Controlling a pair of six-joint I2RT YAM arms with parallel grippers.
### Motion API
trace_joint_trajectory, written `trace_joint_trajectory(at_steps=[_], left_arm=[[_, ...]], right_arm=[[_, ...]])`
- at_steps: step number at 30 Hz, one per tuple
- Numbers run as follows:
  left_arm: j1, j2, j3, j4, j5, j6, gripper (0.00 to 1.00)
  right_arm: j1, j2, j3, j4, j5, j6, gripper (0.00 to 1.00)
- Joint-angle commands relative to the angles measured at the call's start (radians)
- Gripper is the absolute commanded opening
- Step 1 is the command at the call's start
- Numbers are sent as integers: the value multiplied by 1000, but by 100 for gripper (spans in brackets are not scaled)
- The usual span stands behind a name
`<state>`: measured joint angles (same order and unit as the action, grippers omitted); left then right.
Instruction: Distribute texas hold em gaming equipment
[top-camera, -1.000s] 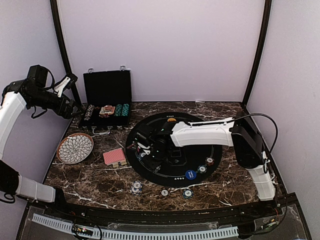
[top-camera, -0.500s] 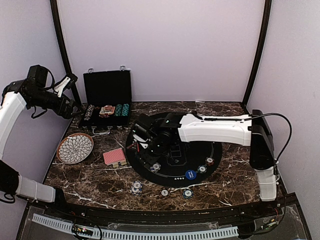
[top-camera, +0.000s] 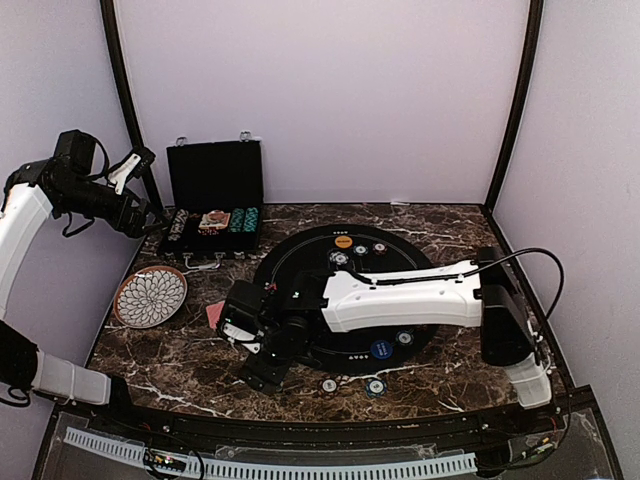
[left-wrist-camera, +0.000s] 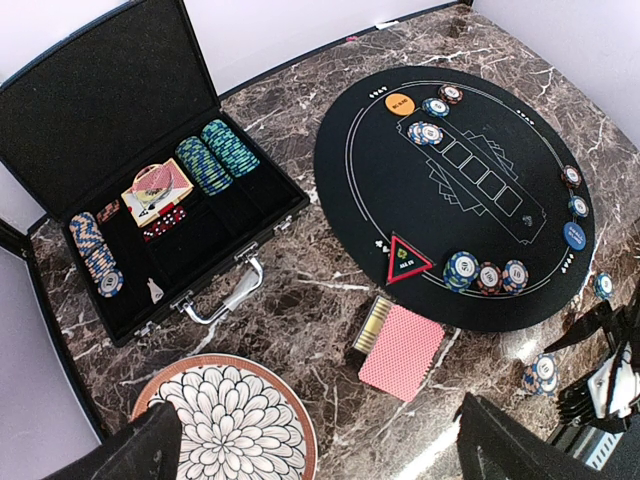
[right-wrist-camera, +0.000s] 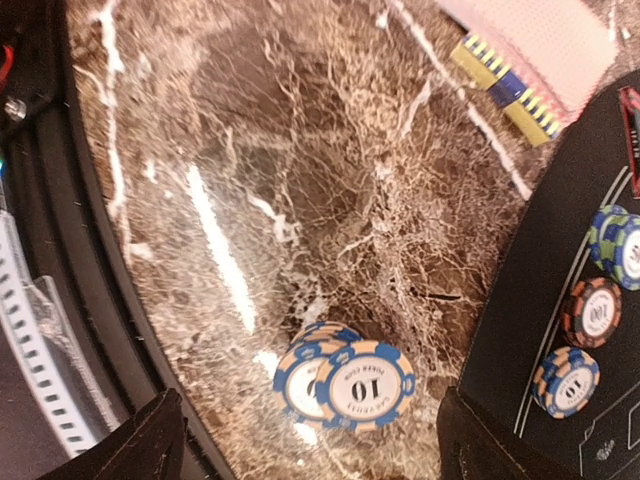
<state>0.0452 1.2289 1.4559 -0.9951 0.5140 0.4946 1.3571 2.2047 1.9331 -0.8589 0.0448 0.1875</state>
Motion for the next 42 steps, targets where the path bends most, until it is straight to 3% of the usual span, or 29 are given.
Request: trace_joint_trajectory(at_steps=[1, 7, 25, 42], left_arm=[[-5, -32, 6, -19, 20, 17, 99], [-5, -32, 5, -17, 22, 16, 99], [-5, -36, 1, -13, 17, 15, 99], [-5, -38, 1, -14, 14, 17, 99]], right_arm=[[3, 52, 46, -24, 6, -37, 88], [5, 83, 56, -38, 82, -51, 89], [2, 105, 54, -26, 109, -65, 85], [3, 94, 39, -33, 41, -64, 70]])
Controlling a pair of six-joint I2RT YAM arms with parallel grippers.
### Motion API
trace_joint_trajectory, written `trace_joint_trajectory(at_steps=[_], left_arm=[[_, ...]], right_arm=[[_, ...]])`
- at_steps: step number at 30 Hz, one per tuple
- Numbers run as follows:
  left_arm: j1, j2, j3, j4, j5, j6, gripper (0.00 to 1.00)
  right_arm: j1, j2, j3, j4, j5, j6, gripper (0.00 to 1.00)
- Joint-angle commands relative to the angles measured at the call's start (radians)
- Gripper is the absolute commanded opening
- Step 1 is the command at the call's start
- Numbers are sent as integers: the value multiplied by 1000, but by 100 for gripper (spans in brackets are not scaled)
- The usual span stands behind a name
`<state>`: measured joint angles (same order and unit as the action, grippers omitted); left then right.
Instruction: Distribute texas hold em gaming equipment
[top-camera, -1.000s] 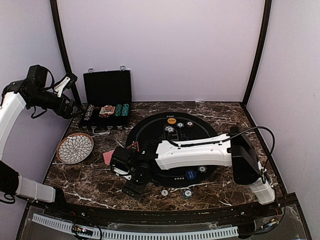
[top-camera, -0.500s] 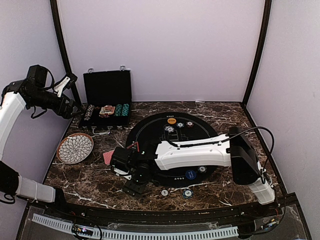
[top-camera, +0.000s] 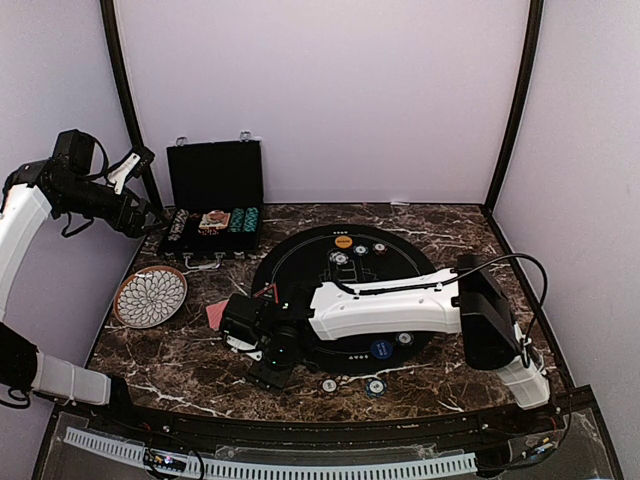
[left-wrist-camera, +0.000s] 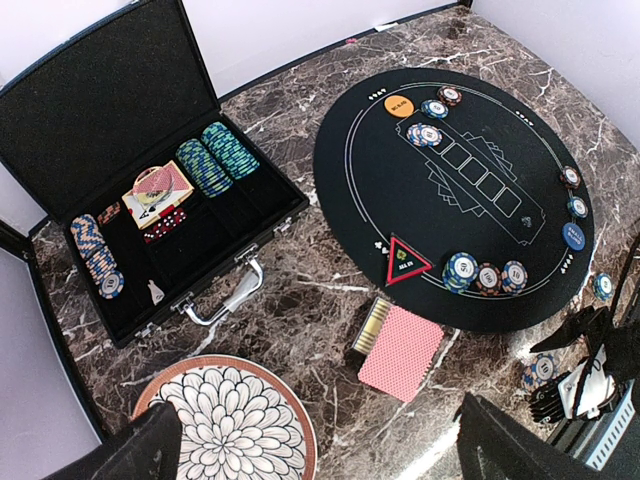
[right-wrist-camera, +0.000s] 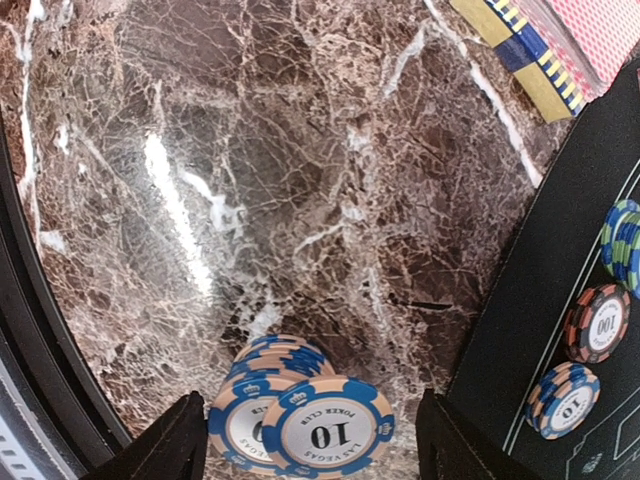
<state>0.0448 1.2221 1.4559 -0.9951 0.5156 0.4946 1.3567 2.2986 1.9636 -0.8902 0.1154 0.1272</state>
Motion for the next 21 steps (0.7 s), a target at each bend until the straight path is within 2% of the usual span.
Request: trace_joint_trajectory(at_steps=[1, 15, 21], left_arm=[[-5, -31, 1, -14, 11, 17, 99], [-4, -32, 0, -12, 6, 18, 99], [-5, -35, 0, -13, 4, 21, 99]], right_arm=[[3, -1, 7, -2, -31, -4, 69], [3, -13, 10, -8, -16, -4, 52], [3, -14, 21, -18, -21, -4, 50]])
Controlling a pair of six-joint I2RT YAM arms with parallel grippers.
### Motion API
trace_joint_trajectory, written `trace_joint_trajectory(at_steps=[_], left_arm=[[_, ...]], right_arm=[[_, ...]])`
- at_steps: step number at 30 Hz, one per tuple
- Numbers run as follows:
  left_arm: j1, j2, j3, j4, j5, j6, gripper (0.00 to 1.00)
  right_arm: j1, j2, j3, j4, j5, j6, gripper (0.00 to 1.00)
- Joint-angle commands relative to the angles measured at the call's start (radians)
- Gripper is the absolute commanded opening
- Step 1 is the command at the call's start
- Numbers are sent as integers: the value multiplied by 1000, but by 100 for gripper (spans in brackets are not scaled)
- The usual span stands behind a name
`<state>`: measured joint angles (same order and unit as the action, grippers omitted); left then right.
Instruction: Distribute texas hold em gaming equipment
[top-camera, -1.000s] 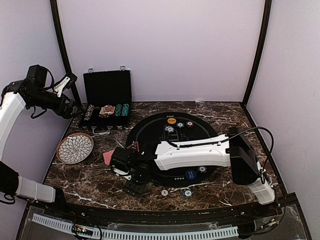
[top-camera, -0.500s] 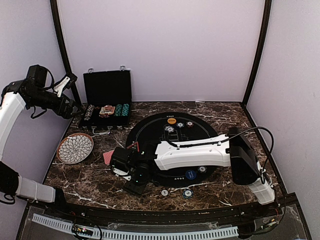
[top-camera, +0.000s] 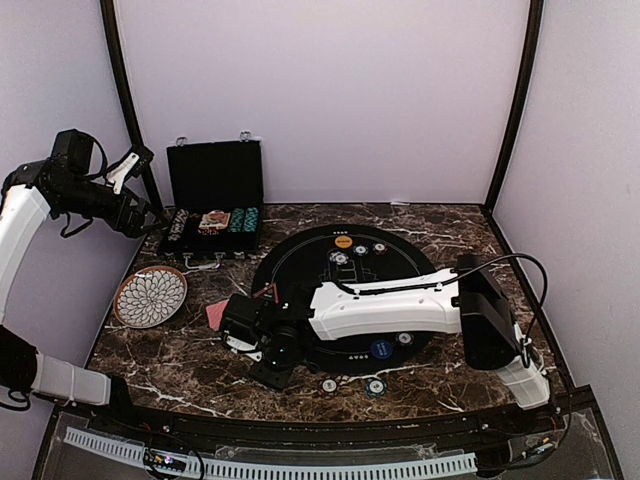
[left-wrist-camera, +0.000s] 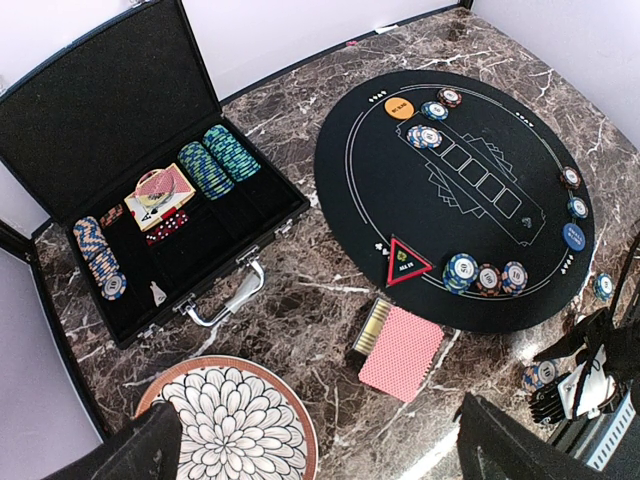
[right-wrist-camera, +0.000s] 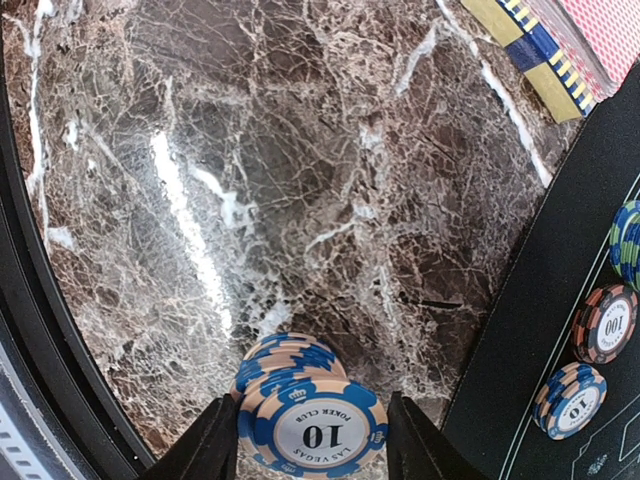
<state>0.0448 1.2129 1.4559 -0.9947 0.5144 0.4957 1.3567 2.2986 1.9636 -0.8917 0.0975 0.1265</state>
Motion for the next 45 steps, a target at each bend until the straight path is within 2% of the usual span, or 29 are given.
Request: trace_joint_trajectory(at_steps=[1, 6, 10, 15, 30, 34, 40, 45], left_arm=[[-5, -26, 0, -13, 5, 20, 99], [-4, -27, 0, -12, 3, 21, 99], [-4, -27, -2, -10, 4, 21, 99], [-5, -27, 0, -10, 2, 23, 99], [-4, -24, -3, -7, 2, 23, 99], [-3, -25, -4, -7, 1, 23, 99], [-4, -28, -6, -7, -5, 27, 99], [-4, -30, -8, -7, -6, 30, 99]], right_arm=[[3, -15, 23, -18, -4, -4, 51], [2, -14, 27, -19, 22, -2, 74], [-2, 2, 36, -24, 31, -2, 79], [-13, 23, 41, -18, 2, -3, 79], [-17, 41, 26, -16, -59, -12, 67], [-19, 40, 27, -10, -63, -9, 61], [-20, 38, 28, -10, -70, -8, 46], [-21, 38, 23, -10, -77, -7, 41]])
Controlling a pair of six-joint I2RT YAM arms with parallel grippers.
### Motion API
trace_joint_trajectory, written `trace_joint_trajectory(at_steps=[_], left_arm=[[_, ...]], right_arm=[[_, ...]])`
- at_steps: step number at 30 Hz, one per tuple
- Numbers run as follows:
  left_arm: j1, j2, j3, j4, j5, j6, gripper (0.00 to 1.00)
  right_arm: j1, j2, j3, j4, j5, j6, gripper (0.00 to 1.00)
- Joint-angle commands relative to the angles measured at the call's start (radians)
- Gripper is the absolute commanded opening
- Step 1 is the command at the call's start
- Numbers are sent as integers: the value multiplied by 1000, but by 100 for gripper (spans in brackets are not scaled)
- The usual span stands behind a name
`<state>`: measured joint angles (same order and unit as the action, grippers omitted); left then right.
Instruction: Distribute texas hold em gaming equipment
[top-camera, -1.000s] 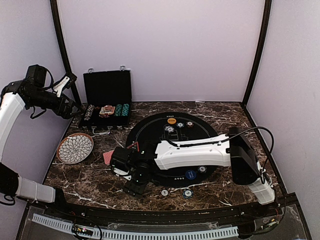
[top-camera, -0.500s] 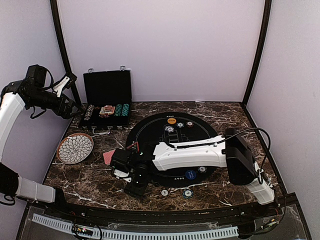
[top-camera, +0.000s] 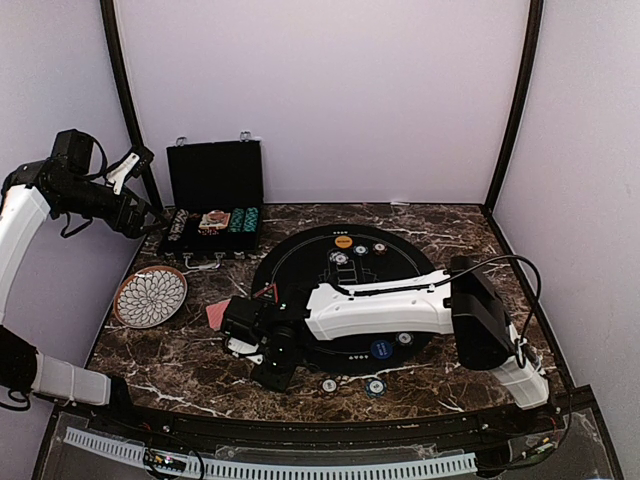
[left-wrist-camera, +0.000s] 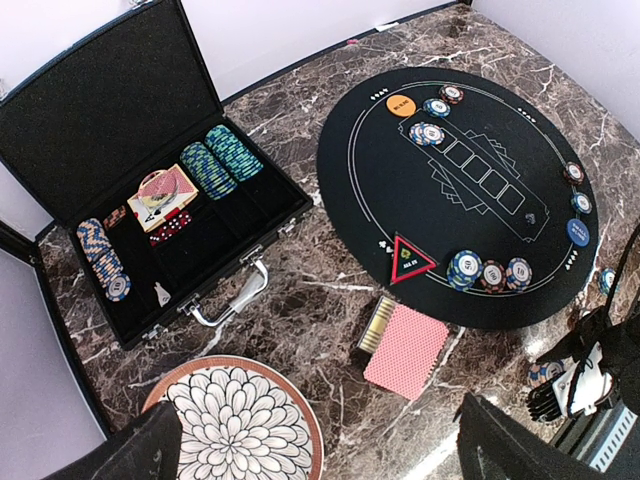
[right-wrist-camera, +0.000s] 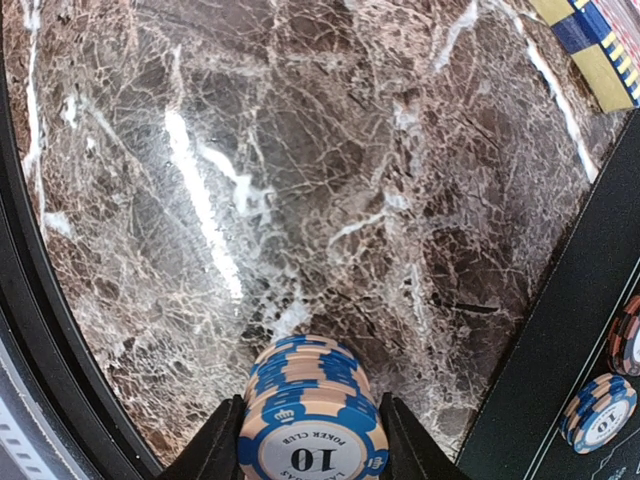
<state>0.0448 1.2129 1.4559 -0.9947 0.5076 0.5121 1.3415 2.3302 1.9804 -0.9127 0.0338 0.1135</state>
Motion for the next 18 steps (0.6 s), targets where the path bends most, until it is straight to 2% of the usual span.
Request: trace_joint_trajectory(at_steps=[1, 4, 10, 18], left_arm=[[-4, -29, -8, -6, 0, 14, 99], [-4, -32, -10, -5, 1, 17, 99], [-5, -39, -26, 2, 0, 32, 99], [-4, -49, -103, 20, -17, 72, 99]], right_arm=[[-5, 6, 5, 9, -15, 6, 40], [-6, 6, 5, 8, -18, 9, 35], [-9, -6, 20, 0, -18, 16, 14], [-21, -62, 76, -20, -17, 36, 7]])
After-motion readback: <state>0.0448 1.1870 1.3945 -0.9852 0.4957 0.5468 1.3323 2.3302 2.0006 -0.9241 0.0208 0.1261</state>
